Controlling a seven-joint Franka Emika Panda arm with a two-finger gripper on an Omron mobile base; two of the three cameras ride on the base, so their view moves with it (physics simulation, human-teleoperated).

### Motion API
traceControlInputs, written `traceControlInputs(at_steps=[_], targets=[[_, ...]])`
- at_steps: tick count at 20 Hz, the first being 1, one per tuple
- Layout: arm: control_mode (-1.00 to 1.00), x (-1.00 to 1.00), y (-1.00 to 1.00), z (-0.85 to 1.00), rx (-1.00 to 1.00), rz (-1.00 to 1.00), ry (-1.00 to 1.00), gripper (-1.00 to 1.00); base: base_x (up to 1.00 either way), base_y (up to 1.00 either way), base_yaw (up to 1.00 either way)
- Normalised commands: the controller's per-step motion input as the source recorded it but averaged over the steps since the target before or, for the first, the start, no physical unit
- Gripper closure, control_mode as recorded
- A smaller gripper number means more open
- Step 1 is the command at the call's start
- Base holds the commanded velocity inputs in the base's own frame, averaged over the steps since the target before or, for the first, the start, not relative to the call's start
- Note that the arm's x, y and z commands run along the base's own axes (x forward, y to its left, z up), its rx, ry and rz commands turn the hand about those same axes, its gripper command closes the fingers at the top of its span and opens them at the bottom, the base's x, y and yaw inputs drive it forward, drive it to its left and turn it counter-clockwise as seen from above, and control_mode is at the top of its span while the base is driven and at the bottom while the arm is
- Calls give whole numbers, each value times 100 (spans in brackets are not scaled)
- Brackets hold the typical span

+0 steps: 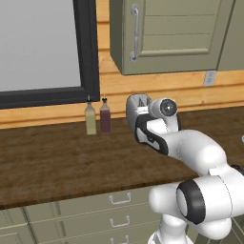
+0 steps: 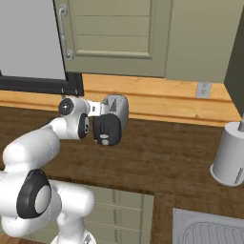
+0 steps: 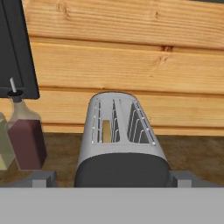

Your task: Start the toaster. Once the lever pops up, take the bread to the plate on the dining counter.

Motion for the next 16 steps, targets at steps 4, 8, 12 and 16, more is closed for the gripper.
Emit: traceControlInputs(at_steps=[4,8,12,16], targets=[[-100,0,0,0,0,0,0,-100,0,0,0],[-100,0,0,0,0,0,0,-100,0,0,0],[-100,0,0,0,0,0,0,-100,0,0,0],[-100,0,0,0,0,0,0,-100,0,0,0]])
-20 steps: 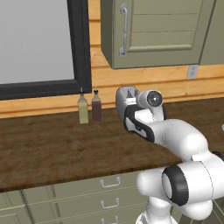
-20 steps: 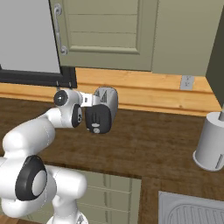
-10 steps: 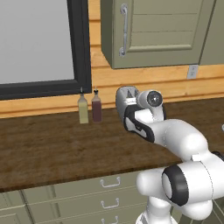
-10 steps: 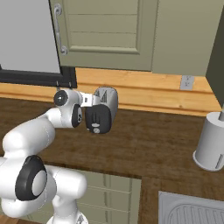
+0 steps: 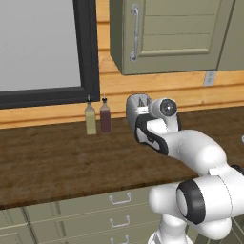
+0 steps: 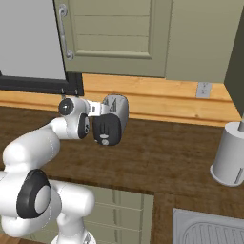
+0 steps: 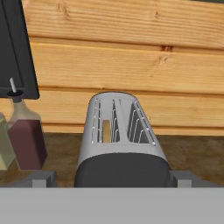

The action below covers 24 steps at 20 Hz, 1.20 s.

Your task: Start the toaster. Once the lever pops up, take the bread to the plate on the dining counter.

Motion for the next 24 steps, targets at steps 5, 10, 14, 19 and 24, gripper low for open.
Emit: traceControlInputs(at_steps=[5,10,14,19,24], targets=[[-100,0,0,0,0,0,0,-100,0,0,0],[-100,0,0,0,0,0,0,-100,0,0,0],[-100,0,0,0,0,0,0,-100,0,0,0],[-100,0,0,0,0,0,0,-100,0,0,0],[-100,0,0,0,0,0,0,-100,0,0,0]])
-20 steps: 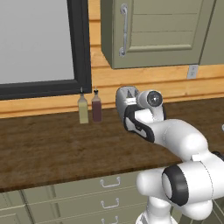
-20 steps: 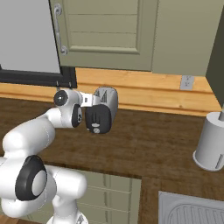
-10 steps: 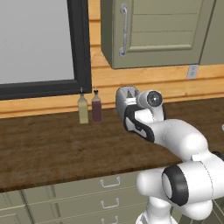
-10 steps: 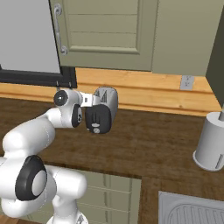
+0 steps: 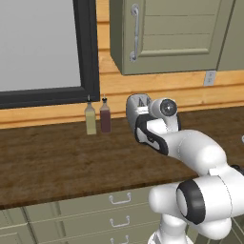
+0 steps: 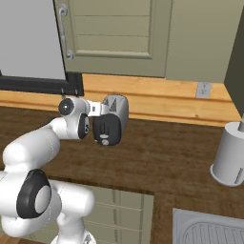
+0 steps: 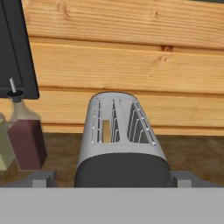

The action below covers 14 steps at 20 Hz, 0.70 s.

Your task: Start the toaster. Once the lever pops up, take the bread to the plate on the dining counter.

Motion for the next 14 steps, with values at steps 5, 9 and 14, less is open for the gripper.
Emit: traceControlInputs(at_steps=[5,9,14], targets=[[-100,0,0,0,0,0,0,-100,0,0,0],[-100,0,0,0,0,0,0,-100,0,0,0],[-100,0,0,0,0,0,0,-100,0,0,0]])
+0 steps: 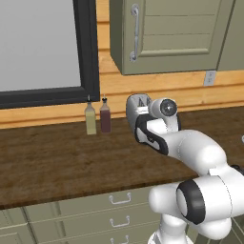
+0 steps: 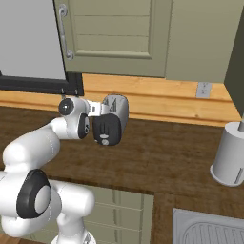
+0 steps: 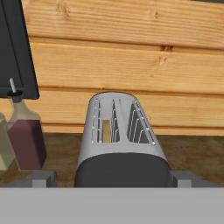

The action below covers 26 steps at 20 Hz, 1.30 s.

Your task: Start the toaster. Once the lever pops up, take the bread to the plate on the dining counter.

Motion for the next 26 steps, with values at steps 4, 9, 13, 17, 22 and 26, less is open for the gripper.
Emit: traceControlInputs(at_steps=[4,9,13,17,22,26], targets=[[-100,0,0,0,0,0,0,-100,0,0,0],[-100,0,0,0,0,0,0,-100,0,0,0],[-100,0,0,0,0,0,0,-100,0,0,0],[-100,0,0,0,0,0,0,-100,0,0,0],[-100,0,0,0,0,0,0,-100,0,0,0],[-100,0,0,0,0,0,0,-100,0,0,0]])
